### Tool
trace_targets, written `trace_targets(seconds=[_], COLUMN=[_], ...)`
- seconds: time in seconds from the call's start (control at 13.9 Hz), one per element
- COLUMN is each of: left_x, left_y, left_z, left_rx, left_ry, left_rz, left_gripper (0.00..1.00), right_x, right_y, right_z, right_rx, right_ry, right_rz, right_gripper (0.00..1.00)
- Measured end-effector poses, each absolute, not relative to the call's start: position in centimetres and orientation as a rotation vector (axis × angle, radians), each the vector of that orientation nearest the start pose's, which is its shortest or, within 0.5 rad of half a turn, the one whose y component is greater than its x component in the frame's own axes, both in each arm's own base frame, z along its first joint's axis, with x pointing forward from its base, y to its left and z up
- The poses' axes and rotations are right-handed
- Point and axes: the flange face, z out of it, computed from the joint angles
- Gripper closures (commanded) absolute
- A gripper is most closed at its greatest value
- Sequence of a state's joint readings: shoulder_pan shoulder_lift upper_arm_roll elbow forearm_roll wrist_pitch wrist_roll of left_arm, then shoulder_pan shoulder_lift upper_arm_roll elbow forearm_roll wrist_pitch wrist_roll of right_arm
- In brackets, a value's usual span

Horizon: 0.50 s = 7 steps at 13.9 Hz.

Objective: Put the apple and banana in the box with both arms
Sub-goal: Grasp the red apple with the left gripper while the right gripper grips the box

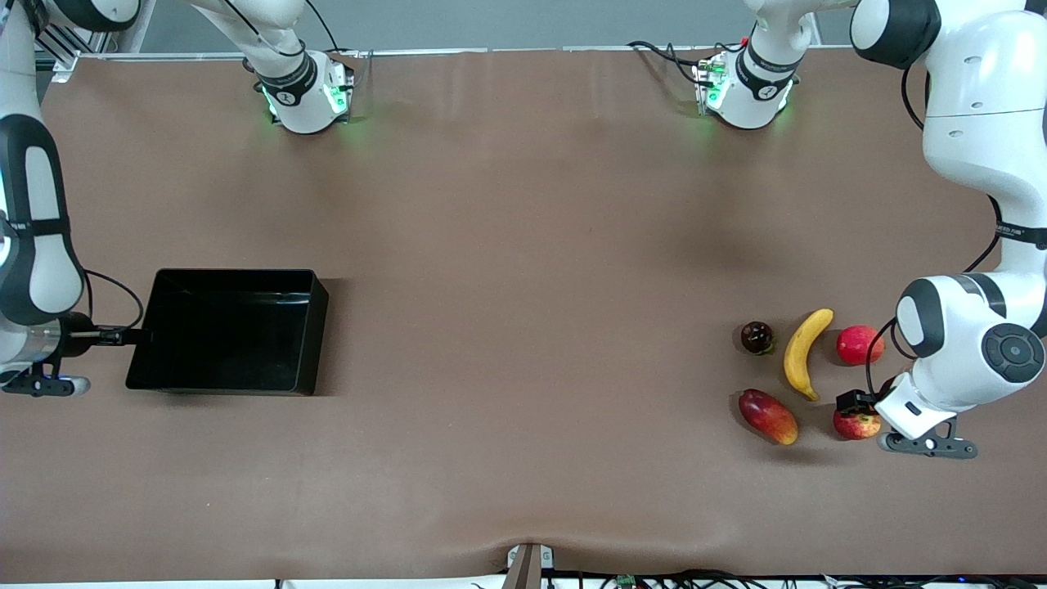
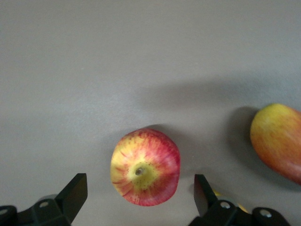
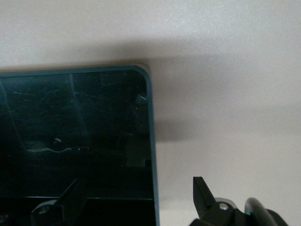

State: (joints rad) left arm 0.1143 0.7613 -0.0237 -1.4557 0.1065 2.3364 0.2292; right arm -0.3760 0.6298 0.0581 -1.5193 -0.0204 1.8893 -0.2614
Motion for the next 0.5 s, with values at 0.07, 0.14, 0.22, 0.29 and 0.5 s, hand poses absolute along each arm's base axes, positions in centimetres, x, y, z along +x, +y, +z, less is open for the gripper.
trace_targets(seconds=[0.07,0.14,0.22,0.29,0.5], left_x=[73.1,73.1,73.1,73.1,73.1], left_y=[6.9,6.8,6.7,6.7,6.7], left_z=[24.3,24.3,24.3,24.3,23.7], left_rx=[-3.029,-3.017,-3.005,-2.996,-2.987], left_ry=[0.378,0.449,0.511,0.555,0.592], left_rz=[-0.161,-0.157,-0.155,-0.152,-0.157], left_gripper=[0.00,0.00,0.00,0.00,0.00], right_x=[64.0,63.7,63.4,63.1,62.6], right_y=[-22.2,-22.6,-22.9,-23.0,-22.9], right_z=[26.9,26.4,26.0,25.6,24.8], right_rx=[-3.025,-3.022,-3.019,-3.016,-3.009], right_ry=[0.065,0.058,0.055,0.054,0.050], right_rz=[0.370,0.371,0.374,0.378,0.394], right_gripper=[0.34,0.61,0.88,1.00,1.00])
